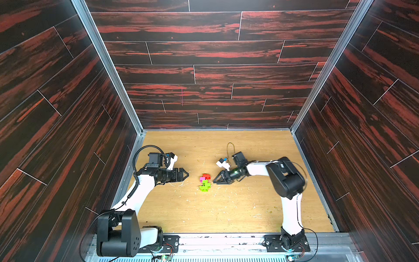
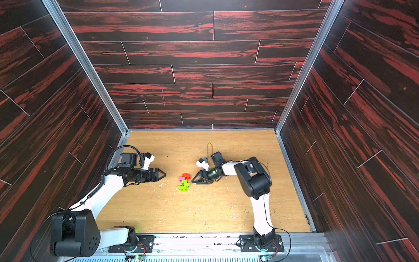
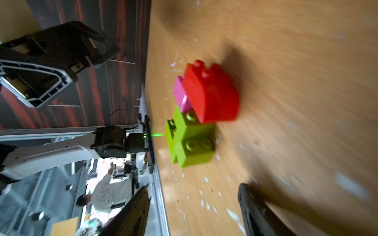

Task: Assemble the letter s with lego
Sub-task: Reset both arms

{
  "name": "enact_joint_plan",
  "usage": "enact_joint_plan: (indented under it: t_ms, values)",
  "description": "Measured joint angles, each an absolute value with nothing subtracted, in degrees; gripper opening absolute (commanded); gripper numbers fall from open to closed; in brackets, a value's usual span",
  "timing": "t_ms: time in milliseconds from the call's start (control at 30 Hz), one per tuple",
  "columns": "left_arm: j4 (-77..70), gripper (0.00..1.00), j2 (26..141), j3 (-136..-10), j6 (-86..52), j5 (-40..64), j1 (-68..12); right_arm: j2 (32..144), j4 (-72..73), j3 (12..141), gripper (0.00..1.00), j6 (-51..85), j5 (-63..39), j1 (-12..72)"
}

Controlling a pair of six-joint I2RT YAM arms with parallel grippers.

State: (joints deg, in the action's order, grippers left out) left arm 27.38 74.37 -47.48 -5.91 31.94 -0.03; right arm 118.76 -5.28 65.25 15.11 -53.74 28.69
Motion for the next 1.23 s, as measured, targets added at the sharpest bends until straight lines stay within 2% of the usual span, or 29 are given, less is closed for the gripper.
enact_joint_plan:
  t_ms: [200,467,600,733,900,1033,1233]
  values:
    - [22.15,1.00,70.35,-44.77,-8.36,16.21,-0.03,105.16,-7.62,57.21,0.78,9.19,-45.12,22.28]
    - [9.45,1.00,71.55,-38.00,-11.20,-7.86,0.01,80.99,3.01,45.21,0.85,1.74,-30.83,9.02]
    - [1.28,1.00,75.68,-34.35,-12.01,-16.08,0.01,74.87,12.88,36.03,0.90,0.45,-19.31,4.60]
    - [-5.82,1.00,79.66,-32.99,-12.51,-22.06,0.01,74.52,23.05,27.53,0.93,1.50,-7.62,2.76]
    - [-14.00,1.00,79.90,-32.23,-11.64,-24.73,0.01,77.54,36.18,22.13,0.97,1.69,1.28,1.74]
    - [-17.69,1.00,79.90,-31.97,-10.52,-24.43,-0.01,81.62,45.39,21.02,0.98,0.56,5.04,1.26]
    - [-20.18,1.00,79.83,-30.30,-9.28,-22.74,-0.01,83.83,57.04,17.43,0.98,0.12,5.08,-0.73]
